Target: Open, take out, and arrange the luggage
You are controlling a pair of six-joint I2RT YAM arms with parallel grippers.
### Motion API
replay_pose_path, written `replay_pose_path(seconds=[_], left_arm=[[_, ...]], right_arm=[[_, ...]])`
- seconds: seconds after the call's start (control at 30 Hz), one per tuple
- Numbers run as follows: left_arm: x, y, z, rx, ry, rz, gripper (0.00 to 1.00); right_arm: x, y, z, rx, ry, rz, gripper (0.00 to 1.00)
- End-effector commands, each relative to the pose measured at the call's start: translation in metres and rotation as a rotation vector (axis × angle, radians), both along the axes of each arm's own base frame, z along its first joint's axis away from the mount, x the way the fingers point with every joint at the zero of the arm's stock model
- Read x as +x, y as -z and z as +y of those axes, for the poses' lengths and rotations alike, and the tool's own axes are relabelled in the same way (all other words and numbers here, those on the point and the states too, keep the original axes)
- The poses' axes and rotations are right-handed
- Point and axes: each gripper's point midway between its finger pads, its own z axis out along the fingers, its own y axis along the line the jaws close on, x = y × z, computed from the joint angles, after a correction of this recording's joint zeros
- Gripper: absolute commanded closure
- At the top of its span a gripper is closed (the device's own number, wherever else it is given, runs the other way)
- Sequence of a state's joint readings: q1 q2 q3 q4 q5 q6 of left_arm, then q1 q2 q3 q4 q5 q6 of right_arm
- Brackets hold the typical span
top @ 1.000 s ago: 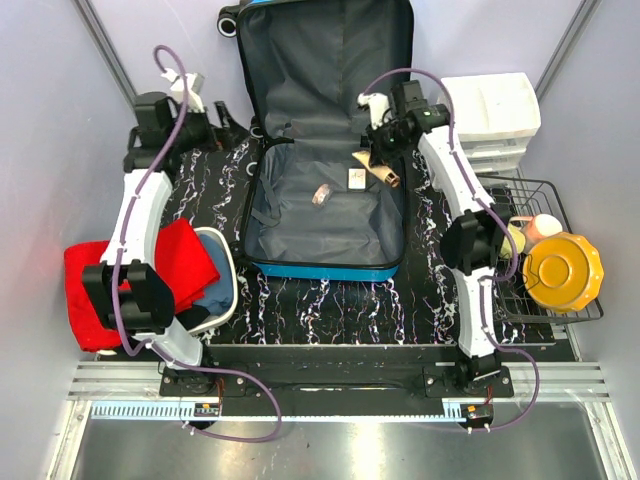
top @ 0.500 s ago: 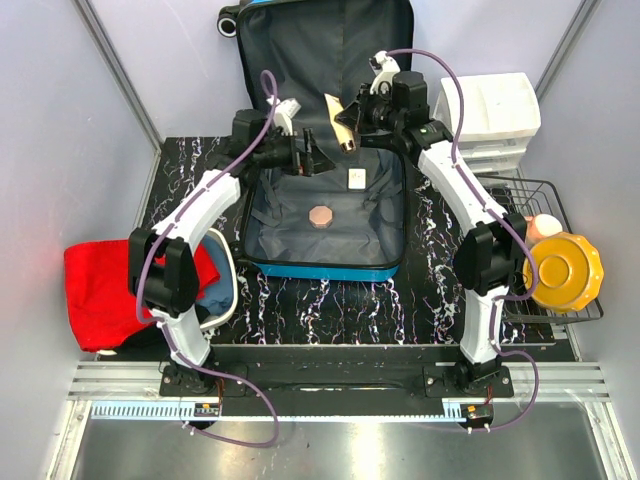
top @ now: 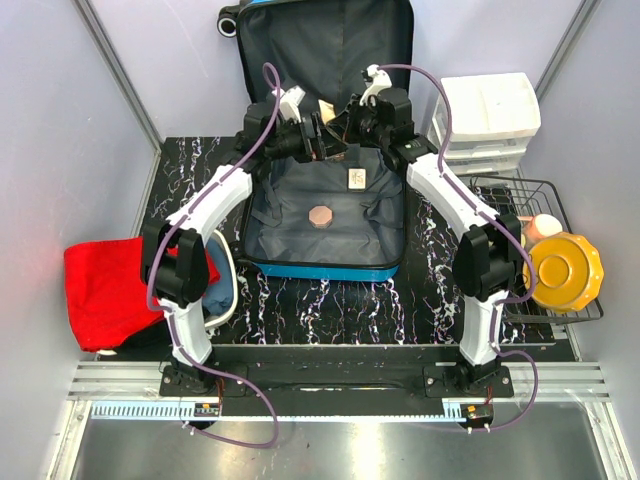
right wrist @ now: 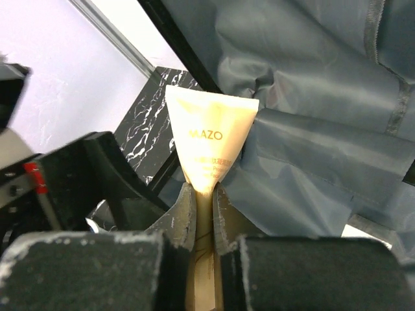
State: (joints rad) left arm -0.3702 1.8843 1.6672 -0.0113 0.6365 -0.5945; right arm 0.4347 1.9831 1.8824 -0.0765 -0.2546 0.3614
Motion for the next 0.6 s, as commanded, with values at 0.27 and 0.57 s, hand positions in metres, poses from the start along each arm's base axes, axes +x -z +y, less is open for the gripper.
replay_pose_path(seconds=[0.27,0.57], left_arm=[[0.014,-0.024,-0.004,-0.056,-0.005,-0.061,0.79],[-0.058,-0.05,0.025,-0.223,0.414,-0.205,0.86]], right_arm=[[-0.026,-0.086,0.002,0.09,-0.019,-0.195,0.58],[-0.074,-0.122,-0.056,0.172,-0.471,-0.209,0.09]])
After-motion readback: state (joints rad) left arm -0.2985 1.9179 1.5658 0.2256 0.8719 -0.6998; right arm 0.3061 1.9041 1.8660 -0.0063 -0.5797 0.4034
